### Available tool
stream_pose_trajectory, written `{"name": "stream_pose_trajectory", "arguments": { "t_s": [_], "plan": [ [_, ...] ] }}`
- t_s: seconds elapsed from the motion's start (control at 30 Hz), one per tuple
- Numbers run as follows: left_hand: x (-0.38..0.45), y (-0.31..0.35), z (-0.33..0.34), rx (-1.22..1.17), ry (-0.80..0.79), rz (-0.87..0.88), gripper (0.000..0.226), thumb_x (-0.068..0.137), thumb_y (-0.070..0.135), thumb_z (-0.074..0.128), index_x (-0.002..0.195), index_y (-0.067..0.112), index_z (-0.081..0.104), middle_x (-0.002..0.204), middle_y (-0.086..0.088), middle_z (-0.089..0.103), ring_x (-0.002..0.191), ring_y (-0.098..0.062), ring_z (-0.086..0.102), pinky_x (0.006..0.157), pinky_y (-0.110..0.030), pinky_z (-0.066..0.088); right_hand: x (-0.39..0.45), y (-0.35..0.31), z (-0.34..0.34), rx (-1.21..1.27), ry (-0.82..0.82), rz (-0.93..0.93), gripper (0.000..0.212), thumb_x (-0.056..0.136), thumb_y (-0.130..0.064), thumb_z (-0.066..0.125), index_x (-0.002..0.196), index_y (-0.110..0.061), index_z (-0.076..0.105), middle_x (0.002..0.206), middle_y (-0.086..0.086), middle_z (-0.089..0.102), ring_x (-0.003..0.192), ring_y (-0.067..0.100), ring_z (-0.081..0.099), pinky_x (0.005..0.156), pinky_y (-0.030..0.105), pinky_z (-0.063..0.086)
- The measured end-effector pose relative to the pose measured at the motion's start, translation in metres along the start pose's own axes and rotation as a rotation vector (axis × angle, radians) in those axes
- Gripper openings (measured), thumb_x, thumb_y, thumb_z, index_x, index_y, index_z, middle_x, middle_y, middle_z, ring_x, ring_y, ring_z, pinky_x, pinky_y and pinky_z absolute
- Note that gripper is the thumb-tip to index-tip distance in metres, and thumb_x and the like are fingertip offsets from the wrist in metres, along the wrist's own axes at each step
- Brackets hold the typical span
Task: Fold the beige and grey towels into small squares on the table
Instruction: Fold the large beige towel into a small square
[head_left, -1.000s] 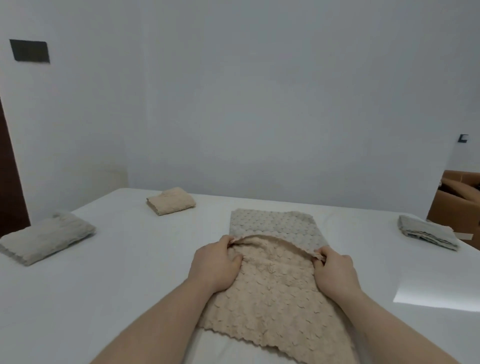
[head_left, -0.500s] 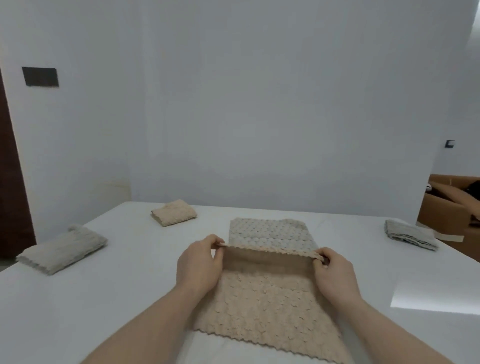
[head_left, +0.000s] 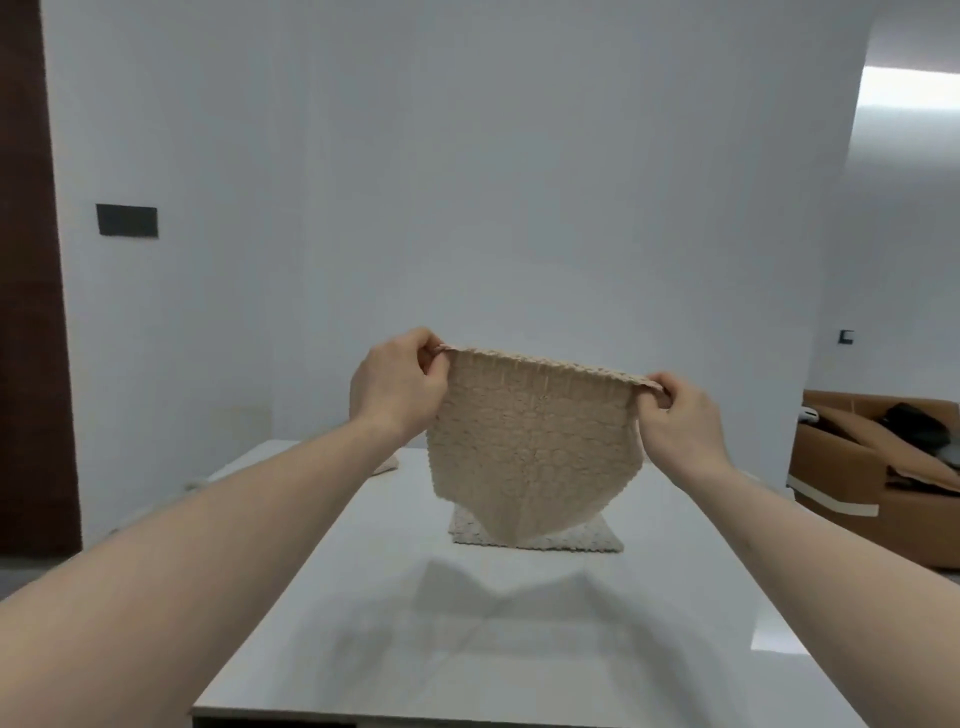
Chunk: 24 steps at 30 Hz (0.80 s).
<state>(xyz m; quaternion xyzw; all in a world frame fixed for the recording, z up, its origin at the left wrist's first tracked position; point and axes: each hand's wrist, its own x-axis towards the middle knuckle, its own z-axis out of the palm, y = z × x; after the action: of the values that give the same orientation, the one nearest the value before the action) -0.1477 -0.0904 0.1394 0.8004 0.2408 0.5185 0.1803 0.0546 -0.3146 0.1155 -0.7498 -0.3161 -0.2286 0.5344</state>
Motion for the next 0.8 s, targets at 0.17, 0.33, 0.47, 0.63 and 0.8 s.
{"name": "stream_pose_trajectory", "arguments": {
  "t_s": [0.17, 0.33, 0.47, 0.63, 0.8],
  "plan": [
    [-0.010, 0.018, -0.028, -0.012, -0.044, -0.013, 0.020, 0.092, 0.032, 0.055, 0.074, 0.024, 0.059, 0.064, 0.009, 0.059, 0.065, -0.011, 0.057, 0.057, -0.028, 0.039, -0.017, -0.023, -0.025, 0.046, -0.011, -0.011, 0.023, 0.096, -0.021, 0.047, 0.079, -0.020, 0.062, 0.072, -0.002, 0.062, 0.068, 0.015, 0.053, 0.062, 0.033, 0.043],
    [-0.019, 0.019, -0.033, 0.043, -0.165, -0.086, 0.018, 0.087, 0.033, 0.055, 0.074, 0.023, 0.063, 0.068, 0.010, 0.065, 0.068, -0.012, 0.064, 0.062, -0.028, 0.050, -0.025, -0.019, -0.032, -0.019, -0.081, 0.023, 0.022, 0.095, -0.021, 0.049, 0.079, -0.019, 0.063, 0.073, -0.002, 0.064, 0.069, 0.016, 0.056, 0.063, 0.032, 0.044],
    [-0.030, -0.003, -0.011, 0.144, -0.319, -0.143, 0.021, 0.088, 0.039, 0.060, 0.076, 0.024, 0.067, 0.075, 0.010, 0.069, 0.076, -0.014, 0.067, 0.072, -0.030, 0.056, -0.029, 0.010, -0.020, -0.142, -0.147, 0.071, 0.022, 0.094, -0.019, 0.053, 0.075, -0.016, 0.064, 0.070, 0.001, 0.066, 0.071, 0.020, 0.060, 0.062, 0.029, 0.043],
    [-0.045, -0.038, 0.029, 0.239, -0.416, -0.182, 0.021, 0.091, 0.039, 0.060, 0.078, 0.024, 0.067, 0.077, 0.010, 0.071, 0.081, -0.015, 0.067, 0.061, -0.025, 0.045, -0.034, 0.050, 0.009, -0.186, -0.213, 0.108, 0.024, 0.093, -0.016, 0.057, 0.071, -0.017, 0.066, 0.066, 0.004, 0.066, 0.067, 0.019, 0.061, 0.056, 0.023, 0.041],
    [-0.054, -0.068, 0.069, 0.218, -0.458, -0.231, 0.014, 0.090, 0.033, 0.059, 0.081, 0.030, 0.070, 0.079, 0.013, 0.071, 0.081, -0.015, 0.069, 0.076, -0.033, 0.059, -0.036, 0.081, 0.039, -0.160, -0.240, 0.153, 0.023, 0.093, -0.013, 0.057, 0.084, -0.025, 0.074, 0.082, -0.006, 0.072, 0.081, 0.015, 0.065, 0.068, 0.026, 0.045]
  ]
}}
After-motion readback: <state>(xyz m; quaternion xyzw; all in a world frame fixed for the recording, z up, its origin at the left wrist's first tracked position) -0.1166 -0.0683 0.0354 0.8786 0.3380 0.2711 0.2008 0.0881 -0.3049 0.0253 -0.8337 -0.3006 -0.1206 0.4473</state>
